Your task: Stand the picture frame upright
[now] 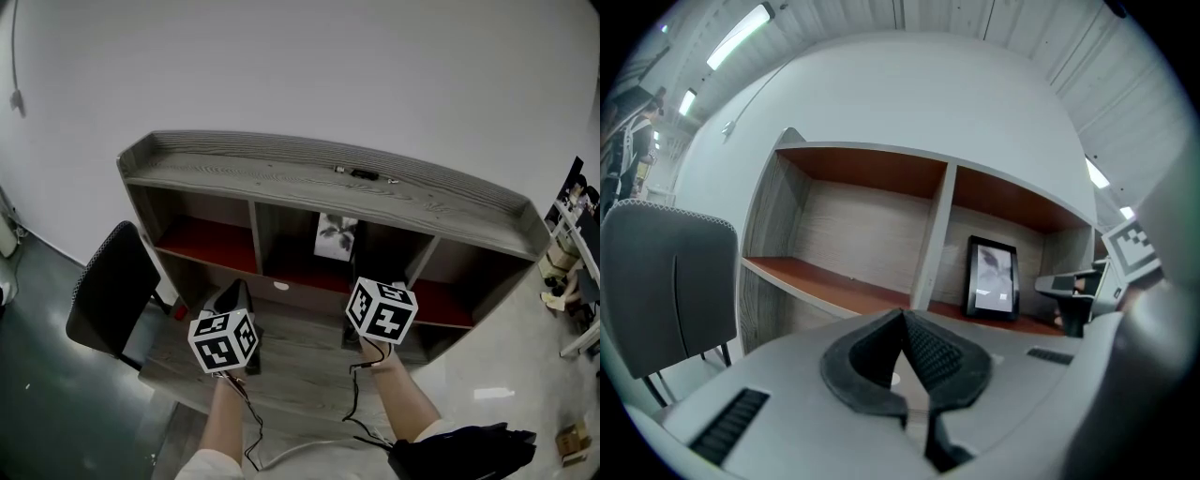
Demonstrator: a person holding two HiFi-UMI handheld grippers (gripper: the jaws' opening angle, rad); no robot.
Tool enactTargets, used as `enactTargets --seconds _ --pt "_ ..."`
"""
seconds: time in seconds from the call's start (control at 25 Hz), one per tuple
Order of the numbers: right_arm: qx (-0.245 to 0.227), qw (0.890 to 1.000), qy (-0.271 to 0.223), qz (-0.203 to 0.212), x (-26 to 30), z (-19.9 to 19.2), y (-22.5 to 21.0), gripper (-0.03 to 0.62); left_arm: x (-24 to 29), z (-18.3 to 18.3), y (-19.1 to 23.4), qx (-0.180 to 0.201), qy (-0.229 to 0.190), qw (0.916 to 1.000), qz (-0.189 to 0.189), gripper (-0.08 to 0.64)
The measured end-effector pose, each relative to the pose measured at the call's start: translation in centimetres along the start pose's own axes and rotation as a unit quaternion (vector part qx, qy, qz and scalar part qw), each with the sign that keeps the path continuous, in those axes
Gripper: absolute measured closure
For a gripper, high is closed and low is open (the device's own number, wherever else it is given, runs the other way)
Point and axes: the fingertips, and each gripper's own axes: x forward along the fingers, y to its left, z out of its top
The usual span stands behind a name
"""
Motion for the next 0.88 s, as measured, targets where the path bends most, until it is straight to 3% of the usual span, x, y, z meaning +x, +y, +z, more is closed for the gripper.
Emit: enactTargets --seconds 0.52,0.88 --pt "-0.022 0.999 0.025 0.01 -5.2 -2.8 0.0 0.511 -4.4 -3.8 -1.6 -0.016 0.015 0.9997 0.005 0.548" --pt "-0.026 0.997 0.057 0.035 -9.3 -7.2 -0.9 0.532 -6.6 -9.3 -4.1 -0.03 0.06 0.9978 0.001 0.548"
